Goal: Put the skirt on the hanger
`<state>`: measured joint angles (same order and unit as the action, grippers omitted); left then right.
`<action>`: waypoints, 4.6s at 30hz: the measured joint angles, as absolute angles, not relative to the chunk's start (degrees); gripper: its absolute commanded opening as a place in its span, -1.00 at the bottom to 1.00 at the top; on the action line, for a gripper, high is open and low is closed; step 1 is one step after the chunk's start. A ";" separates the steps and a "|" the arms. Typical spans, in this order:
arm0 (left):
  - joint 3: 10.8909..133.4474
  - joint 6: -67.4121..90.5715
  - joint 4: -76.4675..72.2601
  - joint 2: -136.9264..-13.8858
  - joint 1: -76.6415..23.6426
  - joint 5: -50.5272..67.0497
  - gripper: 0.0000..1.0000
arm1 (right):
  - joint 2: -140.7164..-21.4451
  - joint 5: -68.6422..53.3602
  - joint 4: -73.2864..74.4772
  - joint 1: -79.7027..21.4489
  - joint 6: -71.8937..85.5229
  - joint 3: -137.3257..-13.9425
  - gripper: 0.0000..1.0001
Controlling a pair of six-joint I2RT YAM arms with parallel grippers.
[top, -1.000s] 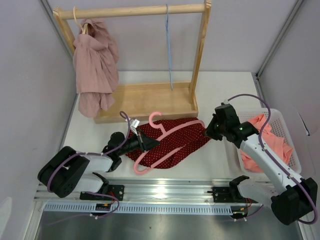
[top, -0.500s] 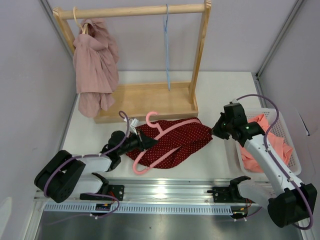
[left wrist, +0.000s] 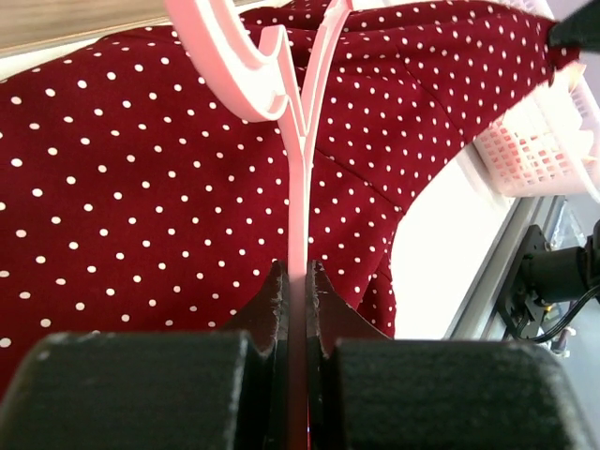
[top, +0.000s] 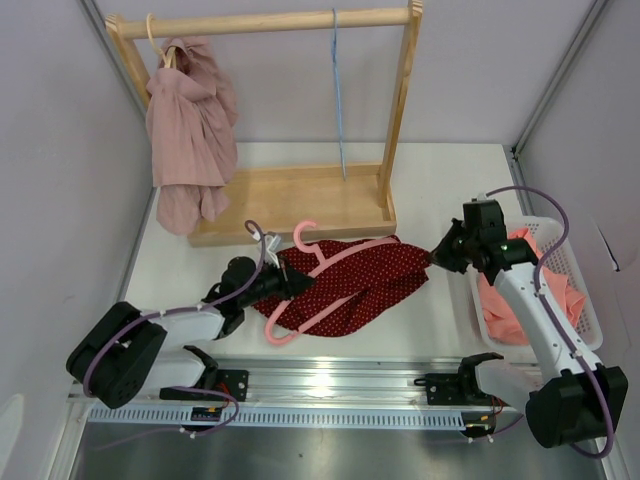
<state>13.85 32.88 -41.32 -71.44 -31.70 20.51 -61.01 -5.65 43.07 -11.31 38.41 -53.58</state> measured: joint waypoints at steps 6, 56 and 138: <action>14.02 30.85 -39.79 -71.46 -34.30 16.51 -1.00 | -62.59 -6.37 42.57 -10.85 37.65 -54.63 -0.90; 13.76 27.00 -38.98 -73.14 -38.39 8.27 -1.00 | -98.87 32.10 1.98 -76.47 28.23 -54.30 0.01; 36.38 17.96 -12.84 -63.83 -37.76 8.64 -1.00 | -71.77 16.08 28.49 -86.91 31.11 -47.40 -0.31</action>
<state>36.38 17.96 -12.84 -63.83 -37.76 8.64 -71.77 16.08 28.49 -86.91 31.11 -47.40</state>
